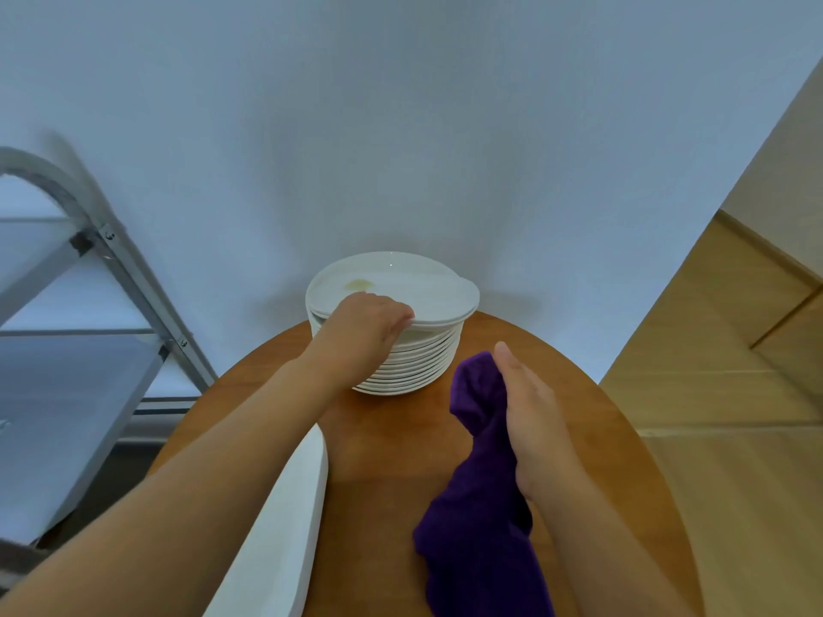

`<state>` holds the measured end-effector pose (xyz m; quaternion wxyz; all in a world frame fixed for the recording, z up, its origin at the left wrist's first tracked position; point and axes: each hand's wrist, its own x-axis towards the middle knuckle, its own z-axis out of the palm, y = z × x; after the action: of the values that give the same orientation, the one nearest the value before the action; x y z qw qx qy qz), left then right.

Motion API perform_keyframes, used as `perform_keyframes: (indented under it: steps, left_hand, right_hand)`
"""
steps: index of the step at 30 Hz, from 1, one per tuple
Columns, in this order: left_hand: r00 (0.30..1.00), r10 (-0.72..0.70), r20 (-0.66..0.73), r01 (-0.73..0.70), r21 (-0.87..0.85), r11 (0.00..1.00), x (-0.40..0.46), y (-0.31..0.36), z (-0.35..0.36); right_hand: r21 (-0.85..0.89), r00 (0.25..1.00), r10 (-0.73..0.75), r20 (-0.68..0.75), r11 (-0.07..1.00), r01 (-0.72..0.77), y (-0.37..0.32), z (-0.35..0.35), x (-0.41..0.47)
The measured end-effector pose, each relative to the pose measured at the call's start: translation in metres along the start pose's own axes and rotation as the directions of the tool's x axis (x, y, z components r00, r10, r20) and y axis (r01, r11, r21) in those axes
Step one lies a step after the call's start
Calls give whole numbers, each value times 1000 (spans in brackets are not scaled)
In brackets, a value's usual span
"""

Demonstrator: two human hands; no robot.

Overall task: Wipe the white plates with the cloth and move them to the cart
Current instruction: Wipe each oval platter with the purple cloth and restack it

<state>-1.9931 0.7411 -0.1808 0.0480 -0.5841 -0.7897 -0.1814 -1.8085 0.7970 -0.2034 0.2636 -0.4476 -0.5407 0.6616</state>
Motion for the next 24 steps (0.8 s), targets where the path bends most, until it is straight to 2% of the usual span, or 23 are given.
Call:
perform_keyframes:
  steps: [3,7,11,14,18,24]
  left_hand:
    - [1000,-14,9,15,-83,996,-4,-2,-7]
    - [999,31,28,-30,-40,999,-4,-3,-10]
    - [997,63,-53,-66,-65,996,0,-3,-11]
    - [989,81,-126,-82,-5,997,-1,-3,-12]
    - [937,309,-161,-295,108,949,-17,3,-14]
    - [867,430,-253,-412,123,903,-48,19,-11]
  right_hand:
    - [18,1000,7,30,1000,-8,-8,5,0]
    - [19,999,-35,31,999,35,-22,11,4]
    - [28,999,-39,23,999,38,-32,13,12]
    - [16,1000,-18,16,1000,17,-37,16,16]
    - [6,998,57,36,998,-57,-42,18,20]
    - [-16,992,95,88,995,-94,-35,12,11]
